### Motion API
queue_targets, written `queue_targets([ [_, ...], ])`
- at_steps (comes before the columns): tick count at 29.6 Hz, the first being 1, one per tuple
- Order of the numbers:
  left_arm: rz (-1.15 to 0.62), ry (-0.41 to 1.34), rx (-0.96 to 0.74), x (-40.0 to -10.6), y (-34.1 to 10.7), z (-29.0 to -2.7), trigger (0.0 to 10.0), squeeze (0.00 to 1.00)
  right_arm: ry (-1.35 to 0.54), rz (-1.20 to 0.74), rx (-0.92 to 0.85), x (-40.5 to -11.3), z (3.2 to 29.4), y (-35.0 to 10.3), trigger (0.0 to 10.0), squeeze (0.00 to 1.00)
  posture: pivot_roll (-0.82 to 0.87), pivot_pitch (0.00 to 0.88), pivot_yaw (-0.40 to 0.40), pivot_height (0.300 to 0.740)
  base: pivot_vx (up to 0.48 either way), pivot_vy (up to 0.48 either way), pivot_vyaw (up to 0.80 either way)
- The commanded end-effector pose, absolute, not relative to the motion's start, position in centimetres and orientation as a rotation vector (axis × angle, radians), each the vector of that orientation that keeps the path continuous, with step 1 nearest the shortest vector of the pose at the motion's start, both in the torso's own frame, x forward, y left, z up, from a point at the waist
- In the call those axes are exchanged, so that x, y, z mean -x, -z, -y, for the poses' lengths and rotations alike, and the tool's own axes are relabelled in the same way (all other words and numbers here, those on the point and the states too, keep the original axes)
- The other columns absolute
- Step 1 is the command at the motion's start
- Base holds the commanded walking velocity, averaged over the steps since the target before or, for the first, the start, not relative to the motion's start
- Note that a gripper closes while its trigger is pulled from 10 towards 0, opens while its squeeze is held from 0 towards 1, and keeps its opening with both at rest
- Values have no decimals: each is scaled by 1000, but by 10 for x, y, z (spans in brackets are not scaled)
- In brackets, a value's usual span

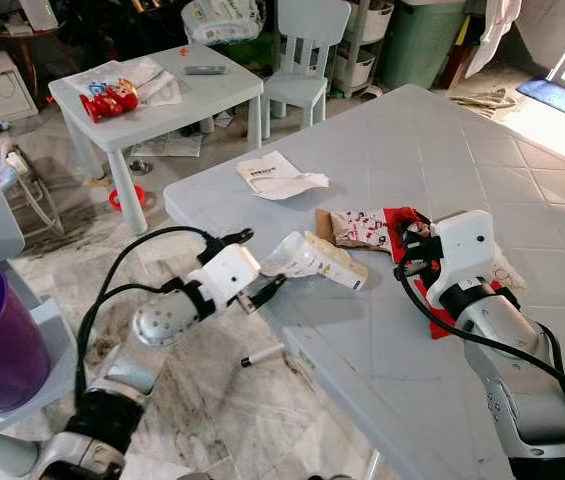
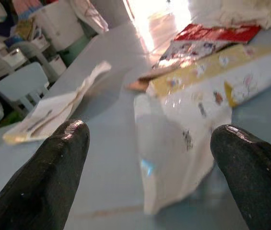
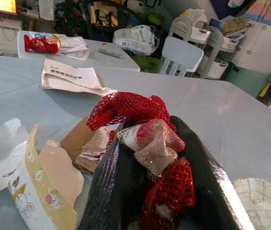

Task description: Picking trash to rubbish bin

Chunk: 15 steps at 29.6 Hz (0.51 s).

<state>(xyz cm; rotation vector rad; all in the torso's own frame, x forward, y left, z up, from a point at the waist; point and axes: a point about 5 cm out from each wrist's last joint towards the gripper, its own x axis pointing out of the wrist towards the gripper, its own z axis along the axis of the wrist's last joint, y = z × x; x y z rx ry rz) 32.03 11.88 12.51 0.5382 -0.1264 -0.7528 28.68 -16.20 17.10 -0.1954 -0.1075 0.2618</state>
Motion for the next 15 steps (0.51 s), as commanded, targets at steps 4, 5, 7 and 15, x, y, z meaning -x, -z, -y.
queue_targets([
  [4, 131, 775, -540, -323, -122, -108, 10000, 0, -239, 116, 202, -284, 167, -174, 0, 0, -2, 103, -82, 740, 0, 0, 0],
  [5, 128, 779, -534, -324, -121, -106, 10000, 0, -238, 115, 202, -283, 167, -174, 0, 0, -4, 103, -81, 740, 0, 0, 0],
  [7, 125, 784, -533, -324, -120, -105, 10000, 0, -238, 116, 201, -283, 167, -174, 0, 0, -6, 103, -80, 740, 0, 0, 0],
  [15, 118, 855, -501, -322, -117, -95, 10000, 0, -235, 113, 202, -283, 168, -174, 0, 0, -6, 106, -79, 740, 0, 0, 0],
])
